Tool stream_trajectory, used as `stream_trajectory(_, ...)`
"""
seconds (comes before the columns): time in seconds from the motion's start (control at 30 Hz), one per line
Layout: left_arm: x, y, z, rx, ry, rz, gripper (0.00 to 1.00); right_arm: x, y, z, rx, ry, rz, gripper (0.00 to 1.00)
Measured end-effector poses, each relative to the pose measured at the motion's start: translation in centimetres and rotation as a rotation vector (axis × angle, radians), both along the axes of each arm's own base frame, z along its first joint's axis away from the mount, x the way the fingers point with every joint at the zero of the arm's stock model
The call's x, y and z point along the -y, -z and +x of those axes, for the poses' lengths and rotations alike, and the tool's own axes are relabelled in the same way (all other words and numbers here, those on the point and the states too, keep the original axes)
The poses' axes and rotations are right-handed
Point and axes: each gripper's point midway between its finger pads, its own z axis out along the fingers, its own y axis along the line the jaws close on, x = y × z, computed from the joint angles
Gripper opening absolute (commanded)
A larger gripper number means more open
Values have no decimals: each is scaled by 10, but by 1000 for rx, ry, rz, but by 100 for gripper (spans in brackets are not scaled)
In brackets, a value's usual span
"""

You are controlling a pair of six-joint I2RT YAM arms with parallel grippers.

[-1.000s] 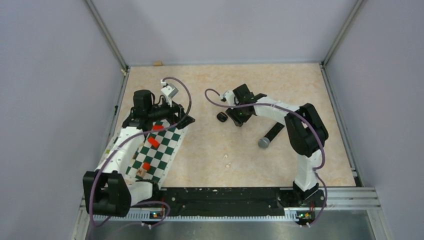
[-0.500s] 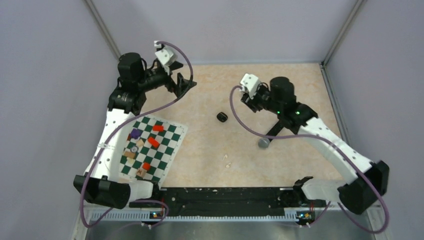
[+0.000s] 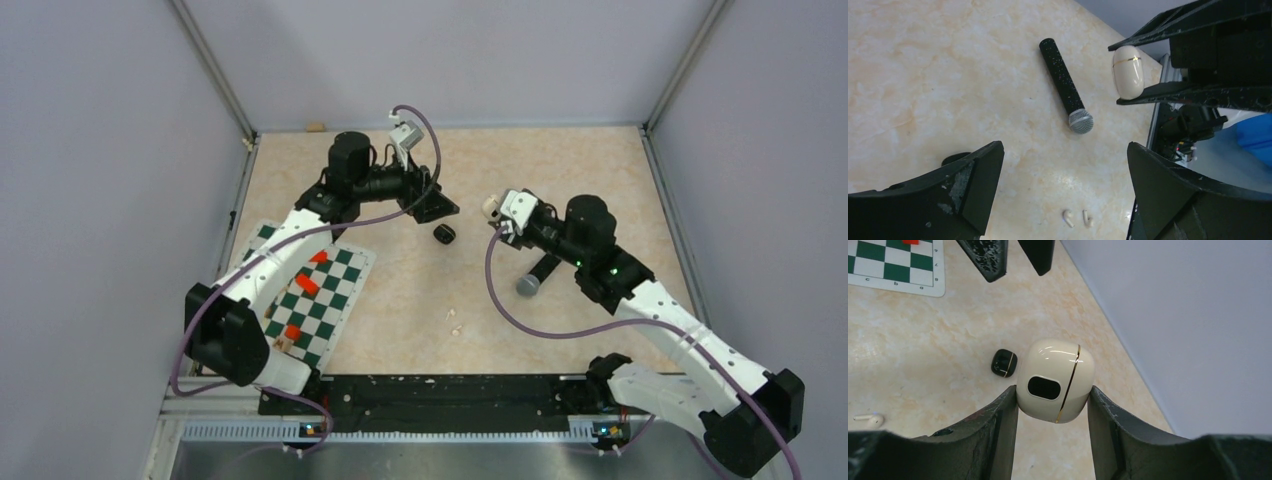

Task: Insert the wireless bluetooth earbuds into the charging case
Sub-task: Pick up the charging case at the center of the board.

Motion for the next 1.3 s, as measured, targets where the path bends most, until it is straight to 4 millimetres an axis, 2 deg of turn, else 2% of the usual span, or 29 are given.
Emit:
stream_trajectory(0.2,23,-17,-10,-19,38,-76,98,-12,-1,-8,16,-53,-7,44)
stream_trajectory(0.33,39,-10,-12,-63,70,-75,97,-18,1,-9,22,-69,-17,44)
stream_trajectory(0.53,55,9,-20,-118,112,-48,90,-17,7,-6,28,-56,-30,44)
stream_trajectory(0.83,73,8,-30,-116,180,-40,66,-19,8,-7,39,-64,-36,45)
stream_trajectory(1.07,78,15,-35,-140,201,-26,54,-18,10,-5,48,-46,-36,45)
stream_trajectory(1.23,78,16,-37,-144,211,-26,39,-16,12,-2,53,-28,-37,50)
stream_trajectory(1.3,77,16,-35,-141,205,-24,33,-16,10,-2,58,-28,-34,55)
